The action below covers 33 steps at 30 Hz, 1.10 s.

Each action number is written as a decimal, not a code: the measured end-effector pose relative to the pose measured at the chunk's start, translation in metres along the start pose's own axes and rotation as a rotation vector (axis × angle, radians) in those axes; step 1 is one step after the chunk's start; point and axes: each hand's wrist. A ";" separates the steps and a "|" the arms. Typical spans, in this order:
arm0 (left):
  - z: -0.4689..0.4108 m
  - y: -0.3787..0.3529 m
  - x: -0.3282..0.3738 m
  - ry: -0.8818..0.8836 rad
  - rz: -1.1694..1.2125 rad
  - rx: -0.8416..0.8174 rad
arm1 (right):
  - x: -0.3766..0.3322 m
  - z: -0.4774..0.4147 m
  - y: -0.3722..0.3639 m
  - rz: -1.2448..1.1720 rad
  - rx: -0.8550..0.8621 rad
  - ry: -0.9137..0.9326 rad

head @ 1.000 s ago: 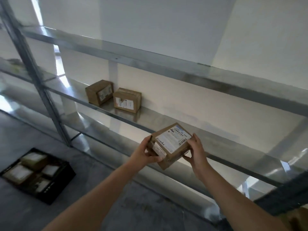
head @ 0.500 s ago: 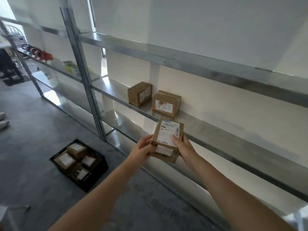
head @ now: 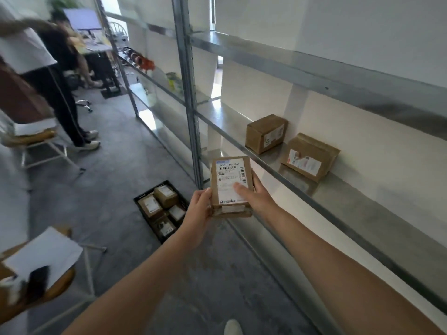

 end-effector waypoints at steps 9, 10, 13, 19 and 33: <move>-0.046 0.071 0.028 -0.035 0.080 0.307 | -0.001 -0.128 -0.052 -0.060 -0.211 -0.060; -0.050 0.077 0.032 -0.030 0.079 0.326 | 0.000 -0.141 -0.057 -0.059 -0.229 -0.059; -0.064 0.093 0.045 -0.012 0.057 0.371 | 0.001 -0.173 -0.068 -0.020 -0.298 -0.081; -0.091 0.118 0.056 -0.013 0.034 0.419 | 0.008 -0.223 -0.078 -0.027 -0.361 -0.115; -0.113 0.203 0.083 -0.128 0.284 0.494 | -0.032 -0.278 -0.163 0.065 -0.424 -0.114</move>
Point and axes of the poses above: each hand's wrist, its own z-axis away from the middle knuckle, its own y-axis out of the back of the hand, x = y × z, and after that the axes turned 8 degrees about -x, right-handed
